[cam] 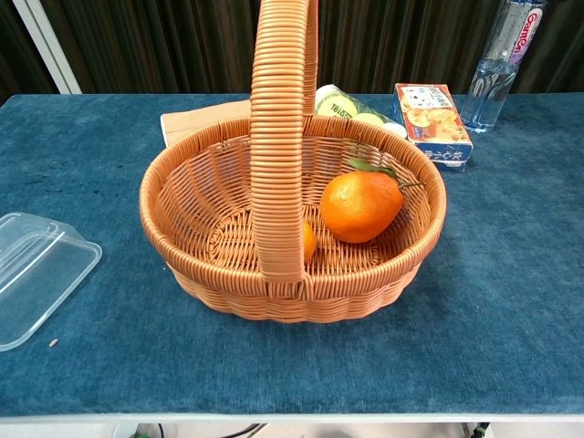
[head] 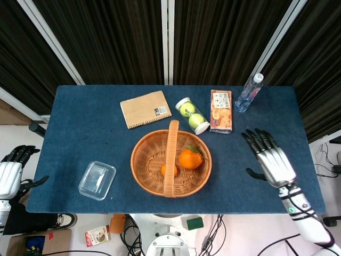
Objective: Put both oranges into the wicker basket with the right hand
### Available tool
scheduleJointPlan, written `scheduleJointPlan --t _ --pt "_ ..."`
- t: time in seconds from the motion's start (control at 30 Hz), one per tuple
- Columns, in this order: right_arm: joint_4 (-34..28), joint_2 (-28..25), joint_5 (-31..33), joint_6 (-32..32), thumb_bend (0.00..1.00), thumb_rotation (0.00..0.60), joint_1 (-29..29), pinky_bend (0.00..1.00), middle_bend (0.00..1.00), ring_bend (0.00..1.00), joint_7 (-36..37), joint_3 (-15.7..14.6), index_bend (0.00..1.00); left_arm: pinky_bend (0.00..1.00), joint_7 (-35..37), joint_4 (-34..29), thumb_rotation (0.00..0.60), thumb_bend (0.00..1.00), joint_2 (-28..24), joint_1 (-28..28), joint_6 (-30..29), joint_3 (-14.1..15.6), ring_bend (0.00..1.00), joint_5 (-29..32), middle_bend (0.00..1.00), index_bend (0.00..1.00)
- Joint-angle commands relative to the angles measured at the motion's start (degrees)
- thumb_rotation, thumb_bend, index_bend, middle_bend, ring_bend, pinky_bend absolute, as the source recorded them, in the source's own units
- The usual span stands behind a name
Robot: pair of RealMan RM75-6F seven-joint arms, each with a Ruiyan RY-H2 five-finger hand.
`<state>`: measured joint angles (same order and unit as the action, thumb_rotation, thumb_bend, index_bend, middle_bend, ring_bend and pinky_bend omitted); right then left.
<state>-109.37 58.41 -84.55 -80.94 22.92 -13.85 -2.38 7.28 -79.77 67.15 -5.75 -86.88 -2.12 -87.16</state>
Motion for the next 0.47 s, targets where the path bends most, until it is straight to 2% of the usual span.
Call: scheduleJointPlan --t 0.03,0.23,0.47 --pt "8.33 -0.85 1.91 -8.73 0.16 0.6 -9.41 0.04 0.02 0.0 2.74 -2.5 0.0 0.36 -0.6 -0.89 0.482 0.06 -0.34 0.62 -1.21 0.13 0.15 -0.58 0.23 0.27" --pt "17.95 3.86 10.0 -11.46 0.16 0.6 -18.33 0.0 0.0 0.0 8.2 -2.72 0.0 0.36 -2.02 -2.56 0.481 0.06 -1.06 2.0 -3.11 0.81 0.15 -1.38 0.23 0.27" --pt "26.65 7.74 11.7 -11.79 0.16 0.6 -23.67 0.0 0.0 0.0 14.95 -1.97 0.0 0.35 -3.85 -4.13 0.48 0.06 -2.12 2.92 -2.28 1.72 0.15 -0.75 0.23 0.27"
